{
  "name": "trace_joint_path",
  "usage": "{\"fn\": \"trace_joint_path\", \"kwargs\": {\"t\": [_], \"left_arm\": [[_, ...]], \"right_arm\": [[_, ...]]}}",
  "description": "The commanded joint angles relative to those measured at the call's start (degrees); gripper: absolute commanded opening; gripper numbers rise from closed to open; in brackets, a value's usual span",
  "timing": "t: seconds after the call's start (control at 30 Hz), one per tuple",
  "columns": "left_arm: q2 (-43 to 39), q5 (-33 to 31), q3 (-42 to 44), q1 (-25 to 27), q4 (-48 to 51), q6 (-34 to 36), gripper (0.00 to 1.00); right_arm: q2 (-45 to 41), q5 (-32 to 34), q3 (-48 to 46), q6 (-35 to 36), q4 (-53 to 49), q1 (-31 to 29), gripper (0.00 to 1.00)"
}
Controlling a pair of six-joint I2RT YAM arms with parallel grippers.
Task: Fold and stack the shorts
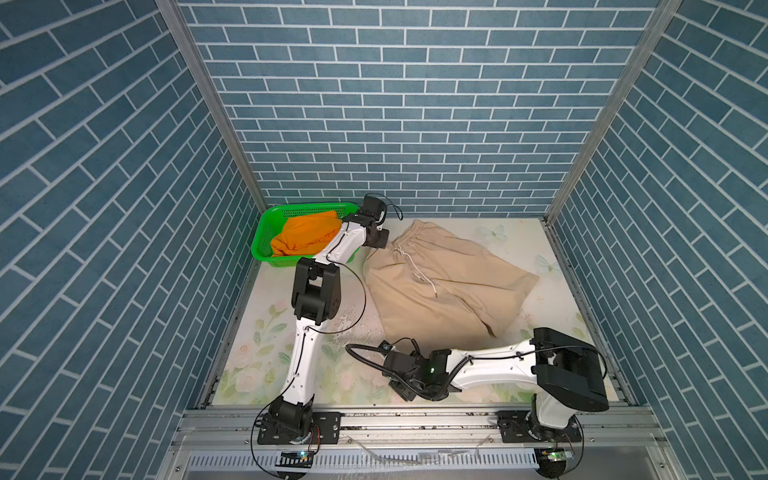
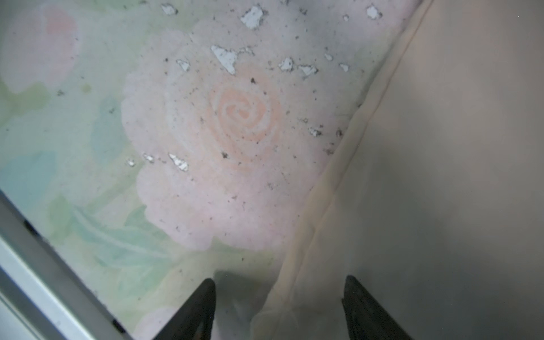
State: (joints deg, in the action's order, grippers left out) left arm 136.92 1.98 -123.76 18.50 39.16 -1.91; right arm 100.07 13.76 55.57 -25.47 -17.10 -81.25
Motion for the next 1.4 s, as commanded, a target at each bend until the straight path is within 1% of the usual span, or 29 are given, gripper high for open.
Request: {"fn": "trace_joint_path", "kwargs": {"t": [0.0,0.03,0.07,0.2,0.23,0.27,0.3,0.4,0.5,0.6,0.7,0.83,0.93,1.1,1.23,1.27,1.37], "left_arm": [[-3.1,-0.9,0.7,0.1,1.1,1.1,0.0],[-3.2,-1.0,0.5,0.1,1.4,1.2,0.0],[-3.3,-0.8,0.5,0.1,1.8,1.2,0.0],[-3.9,-0.7,0.1,0.1,3.6,1.4,0.0],[-4.0,-1.0,-0.2,0.1,4.2,1.5,0.0],[-4.2,-1.2,-0.6,0.2,5.2,1.6,0.0],[-4.4,-1.7,-1.2,0.2,6.4,1.8,0.0],[-5.4,-4.6,-3.1,0.7,10.5,2.9,0.0],[-6.8,-8.6,-5.4,1.6,15.7,4.0,0.0],[-9.5,-11.1,-5.4,2.5,19.8,4.4,0.0],[-13.3,-12.9,-2.8,3.2,22.0,4.0,0.0],[-19.1,-15.3,2.5,3.3,24.0,2.9,0.0],[-24.2,-17.8,7.5,3.3,24.7,1.8,0.0],[-30.2,-17.1,13.6,3.2,26.4,-0.2,0.0],[-33.0,-19.2,18.2,3.2,29.4,-2.0,0.0],[-34.1,-20.4,19.7,3.3,29.7,-2.6,0.0],[-37.5,-21.6,23.8,3.2,30.0,-3.6,0.0]], "right_arm": [[3.4,2.2,1.7,-0.7,-3.6,-0.4,0.63],[3.7,2.8,1.7,-1.1,-4.3,-0.3,0.59],[3.7,3.5,1.7,-1.4,-5.1,-0.2,0.52],[0.6,5.3,1.1,-2.6,-9.1,-0.5,0.17],[-0.7,5.3,0.8,-2.7,-9.9,-0.7,0.11],[-2.3,5.5,0.6,-2.5,-11.0,-1.3,0.03],[-4.1,6.1,0.7,-2.3,-12.6,-2.3,0.0],[-8.1,9.2,2.2,-1.1,-18.1,-6.8,0.0],[-10.2,12.0,4.6,-0.8,-24.3,-12.0,0.0],[-12.6,14.4,5.6,-3.1,-29.4,-15.6,0.0],[-17.1,16.4,3.6,-6.2,-32.2,-17.2,0.0],[-25.0,19.3,0.4,-9.5,-34.2,-17.8,0.0],[-30.9,24.1,-0.3,-11.2,-37.2,-18.0,0.0],[-39.9,33.9,-0.7,-11.7,-42.9,-16.8,0.0],[-49.7,38.6,-1.5,-7.7,-43.2,-13.1,0.0],[-52.0,39.5,-1.4,-5.4,-42.5,-12.6,0.0],[-55.6,42.6,0.3,-3.5,-45.1,-12.4,0.0]]}}
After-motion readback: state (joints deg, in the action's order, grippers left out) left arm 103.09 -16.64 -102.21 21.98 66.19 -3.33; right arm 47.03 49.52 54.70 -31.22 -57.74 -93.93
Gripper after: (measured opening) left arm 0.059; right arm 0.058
